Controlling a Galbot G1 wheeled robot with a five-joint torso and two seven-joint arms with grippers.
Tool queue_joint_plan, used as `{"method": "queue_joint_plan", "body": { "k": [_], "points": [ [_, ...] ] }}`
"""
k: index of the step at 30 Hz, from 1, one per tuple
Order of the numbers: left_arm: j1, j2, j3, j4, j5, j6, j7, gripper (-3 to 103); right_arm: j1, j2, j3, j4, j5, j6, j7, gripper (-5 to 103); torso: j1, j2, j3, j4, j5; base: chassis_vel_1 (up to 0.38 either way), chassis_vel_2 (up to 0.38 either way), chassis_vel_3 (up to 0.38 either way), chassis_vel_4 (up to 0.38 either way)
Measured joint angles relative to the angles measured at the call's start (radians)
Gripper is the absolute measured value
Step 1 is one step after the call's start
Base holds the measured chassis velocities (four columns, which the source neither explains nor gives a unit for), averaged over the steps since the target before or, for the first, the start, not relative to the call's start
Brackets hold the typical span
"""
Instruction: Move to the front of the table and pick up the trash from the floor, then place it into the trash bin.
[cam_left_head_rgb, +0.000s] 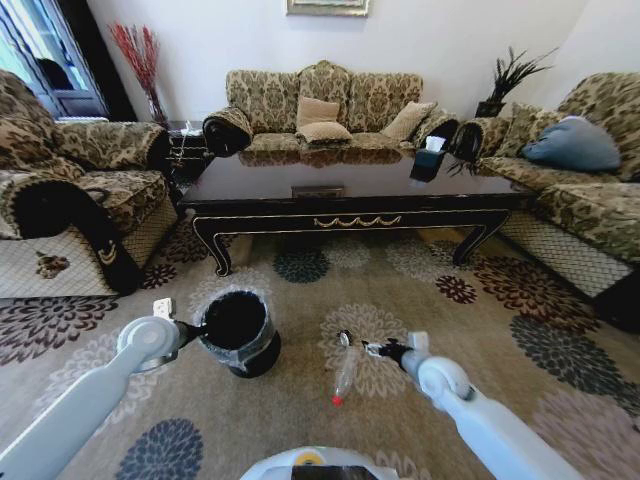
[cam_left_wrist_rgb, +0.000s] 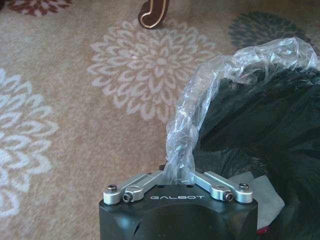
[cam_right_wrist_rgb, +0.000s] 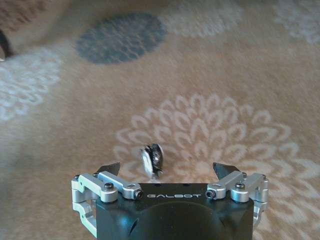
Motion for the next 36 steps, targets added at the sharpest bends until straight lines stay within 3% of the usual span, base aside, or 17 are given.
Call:
{"method": "queue_joint_plan", "body": {
  "k": [2, 4, 14, 25, 33, 36],
  "points": [
    [0.036, -0.001, -0.027, -0.015, 0.003, 0.0, 0.0, 0, 0.059, 0.016, -0.037, -0.026, 0.107, -0.037, 0.123, 100, 0.0, 0.0, 0.0, 0.0, 0.0002, 0.0, 0.0, 0.0, 0.0],
    [0.054, 0.001, -0.044, -0.024, 0.003, 0.0, -0.001, 0, 0.086, 0.026, -0.06, -0.041, 0.159, -0.043, 0.192, 100, 0.0, 0.0, 0.0, -0.0003, 0.0001, 0.0, 0.0, 0.0, 0.0],
    [0.087, 0.006, -0.081, -0.04, 0.0, 0.0, -0.008, 0, 0.154, 0.123, -0.108, -0.164, 0.246, -0.042, 0.366, 100, 0.0, 0.0, 0.0, -0.0004, 0.0002, 0.0, 0.0, 0.0, 0.0],
    [0.12, 0.011, -0.11, -0.04, -0.002, 0.0, -0.014, 0, 0.154, 0.285, -0.127, -0.285, 0.191, -0.036, 0.401, 100, 0.0, 0.0, 0.0, -0.0003, 0.0002, 0.0, 0.0, 0.0, 0.0],
    [0.08, 0.027, -0.1, -0.019, -0.012, 0.0, -0.014, 0, 0.157, 0.342, -0.134, -0.333, 0.169, -0.035, 0.397, 100, 0.0, 0.0, 0.0, -0.0004, 0.0001, 0.0, 0.0, 0.0, 0.0],
    [0.065, 0.029, -0.094, -0.016, -0.033, 0.0, -0.016, 0, 0.159, 0.376, -0.125, -0.386, 0.117, -0.034, 0.361, 100, 0.0, 0.0, 0.0, -0.0004, 0.0002, 0.0, 0.0, 0.0, 0.0]
  ]
}}
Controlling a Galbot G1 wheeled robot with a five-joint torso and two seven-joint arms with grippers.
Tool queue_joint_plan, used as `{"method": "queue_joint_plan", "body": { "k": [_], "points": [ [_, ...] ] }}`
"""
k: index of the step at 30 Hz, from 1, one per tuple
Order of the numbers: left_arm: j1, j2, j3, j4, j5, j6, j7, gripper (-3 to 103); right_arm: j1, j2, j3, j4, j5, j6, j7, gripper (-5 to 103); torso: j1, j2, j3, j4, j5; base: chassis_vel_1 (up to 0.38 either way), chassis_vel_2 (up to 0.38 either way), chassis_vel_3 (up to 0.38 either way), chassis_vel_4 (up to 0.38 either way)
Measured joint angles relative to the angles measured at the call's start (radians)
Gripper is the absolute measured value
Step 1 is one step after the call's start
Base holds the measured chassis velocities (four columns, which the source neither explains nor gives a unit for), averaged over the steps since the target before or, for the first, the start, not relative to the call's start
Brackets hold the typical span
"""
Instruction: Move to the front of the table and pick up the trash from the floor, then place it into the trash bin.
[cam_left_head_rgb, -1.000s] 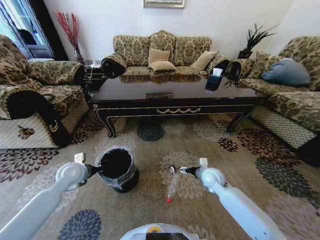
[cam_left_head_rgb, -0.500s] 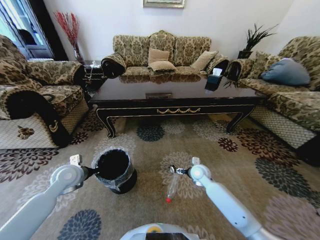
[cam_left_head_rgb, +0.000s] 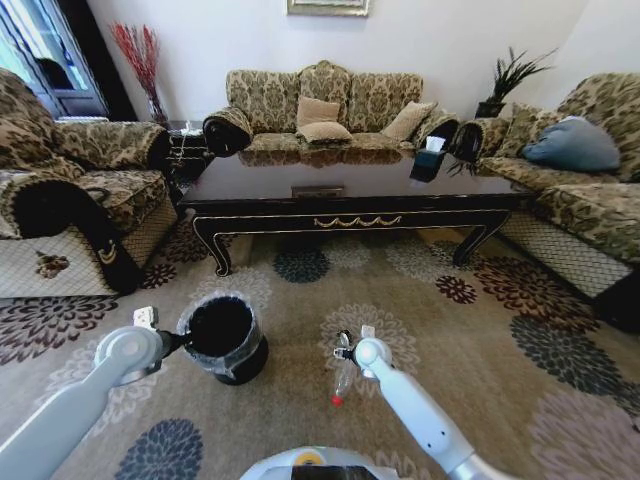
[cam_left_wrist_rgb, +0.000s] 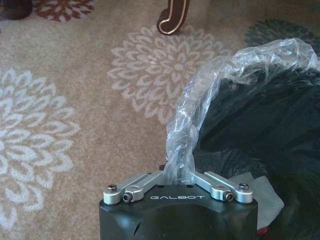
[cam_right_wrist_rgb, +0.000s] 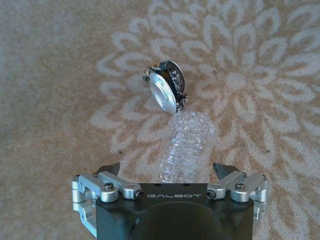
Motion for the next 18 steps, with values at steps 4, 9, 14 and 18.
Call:
{"method": "queue_joint_plan", "body": {
  "k": [4, 9, 14, 18],
  "points": [
    [0.0, 0.005, 0.0, 0.002, -0.008, 0.0, -0.003, 0, 0.009, 0.02, 0.008, -0.034, -0.027, 0.001, -0.025, 100, 0.0, 0.0, 0.0, 0.0002, 0.0, 0.0, 0.0, 0.0, 0.0],
    [-0.01, 0.014, -0.002, 0.005, -0.02, 0.0, -0.005, 0, 0.018, 0.028, 0.007, -0.065, -0.044, 0.001, -0.043, 100, 0.0, 0.0, 0.0, 0.0003, 0.0001, 0.0, 0.0, 0.0, 0.0],
    [-0.02, 0.021, -0.002, 0.004, -0.026, 0.0, -0.008, 0, 0.019, 0.031, 0.011, -0.101, -0.093, 0.001, -0.093, 99, 0.0, 0.0, 0.0, 0.0001, 0.0001, 0.0, 0.0, 0.0, 0.0],
    [-0.021, 0.024, 0.0, -0.001, -0.028, 0.0, -0.01, 0, 0.017, 0.031, 0.013, -0.127, -0.126, 0.002, -0.121, 83, 0.0, 0.0, 0.0, 0.0001, 0.0001, 0.0, 0.0, 0.0, 0.0]
  ]
}}
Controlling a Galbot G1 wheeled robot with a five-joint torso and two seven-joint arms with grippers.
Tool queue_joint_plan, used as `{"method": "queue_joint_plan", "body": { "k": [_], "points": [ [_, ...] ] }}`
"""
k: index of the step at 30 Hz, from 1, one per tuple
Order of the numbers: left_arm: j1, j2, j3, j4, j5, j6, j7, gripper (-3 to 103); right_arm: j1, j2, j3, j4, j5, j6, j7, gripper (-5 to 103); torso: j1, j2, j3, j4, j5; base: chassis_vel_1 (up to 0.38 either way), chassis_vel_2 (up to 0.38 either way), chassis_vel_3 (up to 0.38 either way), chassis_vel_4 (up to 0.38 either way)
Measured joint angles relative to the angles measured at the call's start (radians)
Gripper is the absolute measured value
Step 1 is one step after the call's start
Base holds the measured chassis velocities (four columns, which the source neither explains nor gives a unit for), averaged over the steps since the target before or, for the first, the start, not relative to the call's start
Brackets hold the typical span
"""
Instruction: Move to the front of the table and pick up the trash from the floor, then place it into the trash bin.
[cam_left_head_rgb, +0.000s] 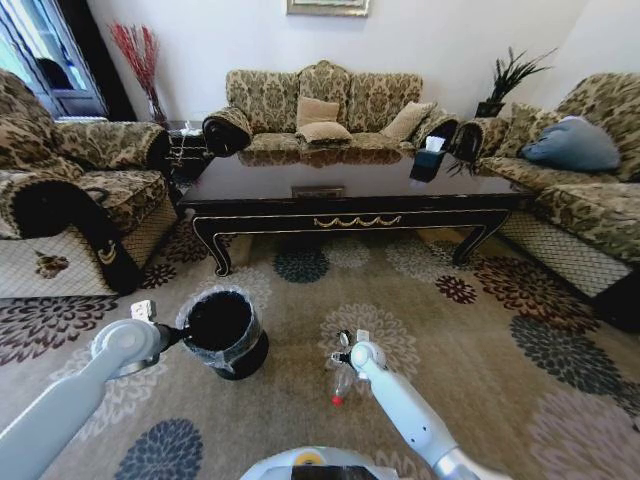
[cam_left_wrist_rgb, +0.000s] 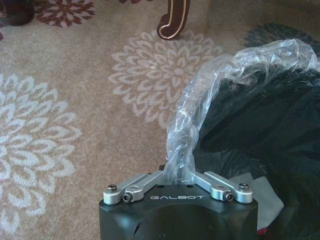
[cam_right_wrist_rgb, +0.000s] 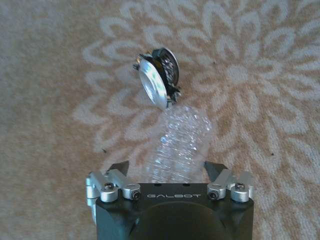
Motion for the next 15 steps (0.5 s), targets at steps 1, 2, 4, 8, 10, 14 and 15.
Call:
{"method": "queue_joint_plan", "body": {
  "k": [1, 2, 4, 8, 10, 14, 15],
  "points": [
    [-0.001, 0.0, 0.0, -0.001, -0.001, 0.0, -0.001, 0, 0.0, 0.0, 0.0, -0.006, -0.006, 0.001, -0.004, 83, 0.0, 0.0, 0.0, 0.0, 0.0, 0.0, 0.0, 0.0, 0.0],
    [-0.001, 0.001, 0.0, -0.002, -0.002, 0.0, -0.001, 0, 0.0, -0.001, 0.001, -0.013, -0.013, 0.002, -0.009, 78, 0.0, 0.0, 0.0, 0.0, 0.0001, 0.0, 0.0, 0.0, 0.0],
    [-0.001, 0.001, 0.0, -0.003, -0.002, 0.0, -0.001, 0, 0.0, -0.003, 0.002, -0.016, -0.016, 0.003, -0.012, 72, 0.0, 0.0, 0.0, 0.0, 0.0001, 0.0, 0.0, 0.0, 0.0],
    [0.004, -0.002, -0.003, -0.006, -0.002, 0.0, -0.003, 0, 0.001, -0.016, 0.001, -0.014, -0.018, 0.003, -0.014, 55, 0.0, 0.0, 0.0, 0.0001, 0.0001, 0.0, 0.0, 0.0, 0.0],
    [0.008, -0.009, -0.004, -0.008, -0.001, 0.0, -0.003, 0, 0.003, -0.025, 0.0, -0.01, -0.017, 0.003, -0.014, 49, 0.0, 0.0, 0.0, 0.0, 0.0001, 0.0, 0.0, 0.0, 0.0],
    [0.017, -0.016, -0.004, -0.012, 0.003, 0.0, -0.005, 0, 0.003, -0.038, -0.003, 0.0, -0.015, 0.003, -0.014, 36, 0.0, 0.0, 0.0, 0.0, 0.0001, 0.0, 0.0, 0.0, 0.0],
    [0.02, -0.017, -0.004, -0.014, 0.004, 0.0, -0.005, 0, 0.003, -0.041, -0.004, 0.003, -0.014, 0.003, -0.014, 36, 0.0, 0.0, 0.0, 0.0, 0.0001, 0.0, 0.0, 0.0, 0.0]
  ]
}}
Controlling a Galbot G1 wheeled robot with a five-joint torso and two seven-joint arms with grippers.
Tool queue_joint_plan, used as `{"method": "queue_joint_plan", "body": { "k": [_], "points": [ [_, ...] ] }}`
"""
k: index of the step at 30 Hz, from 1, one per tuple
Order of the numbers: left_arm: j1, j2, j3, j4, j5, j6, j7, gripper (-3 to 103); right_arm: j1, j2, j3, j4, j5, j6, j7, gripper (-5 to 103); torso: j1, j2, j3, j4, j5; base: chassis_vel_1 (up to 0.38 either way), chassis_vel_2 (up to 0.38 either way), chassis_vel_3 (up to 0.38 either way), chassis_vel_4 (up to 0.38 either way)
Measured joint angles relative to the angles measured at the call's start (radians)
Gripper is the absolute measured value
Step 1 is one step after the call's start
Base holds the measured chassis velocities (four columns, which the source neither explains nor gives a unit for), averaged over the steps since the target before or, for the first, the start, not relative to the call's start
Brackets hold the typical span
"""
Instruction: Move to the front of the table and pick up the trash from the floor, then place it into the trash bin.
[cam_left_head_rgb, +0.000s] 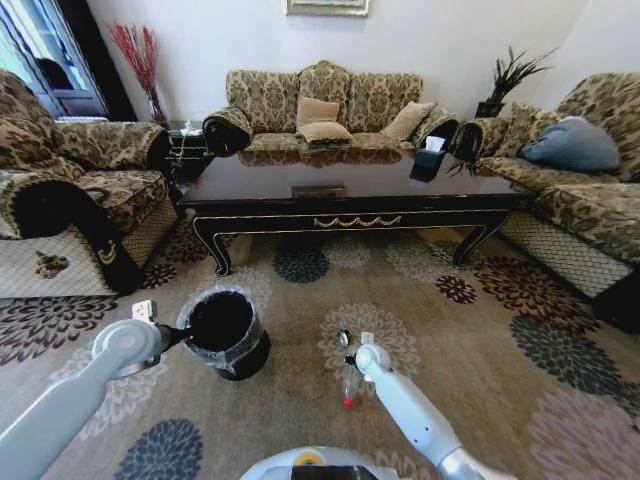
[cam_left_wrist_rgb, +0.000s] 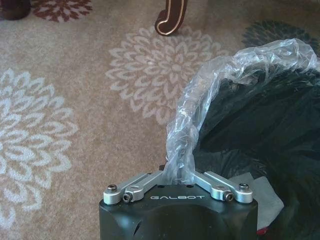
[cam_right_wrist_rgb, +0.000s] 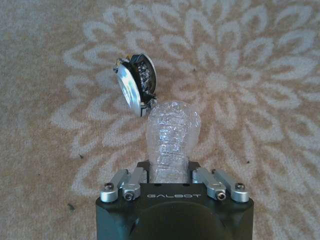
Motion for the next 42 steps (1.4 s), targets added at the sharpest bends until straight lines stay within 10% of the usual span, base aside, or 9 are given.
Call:
{"method": "queue_joint_plan", "body": {
  "k": [20, 29, 42],
  "points": [
    [-0.039, -0.049, 0.151, -0.045, 0.08, -0.001, -0.024, 0, -0.075, -0.221, 0.025, 0.276, -0.145, 0.139, -0.101, 25, 0.0, 0.0, 0.0, -0.0003, 0.0001, 0.0, 0.0, 0.0, 0.0],
    [-0.147, -0.081, 0.288, -0.094, 0.074, -0.003, -0.034, 0, -0.184, -0.299, 0.093, 0.473, -0.289, 0.387, -0.251, 25, 0.0, 0.0, 0.0, -0.0003, 0.0004, 0.0, 0.0, 0.0, 0.0],
    [-0.355, -0.175, 0.547, -0.019, 0.114, -0.002, -0.06, 0, -0.361, -0.352, 0.242, 0.841, -0.206, 0.552, -0.385, 25, 0.0, 0.0, 0.0, 0.0001, 0.0001, 0.0, 0.0, 0.0, 0.0]
  ]
}}
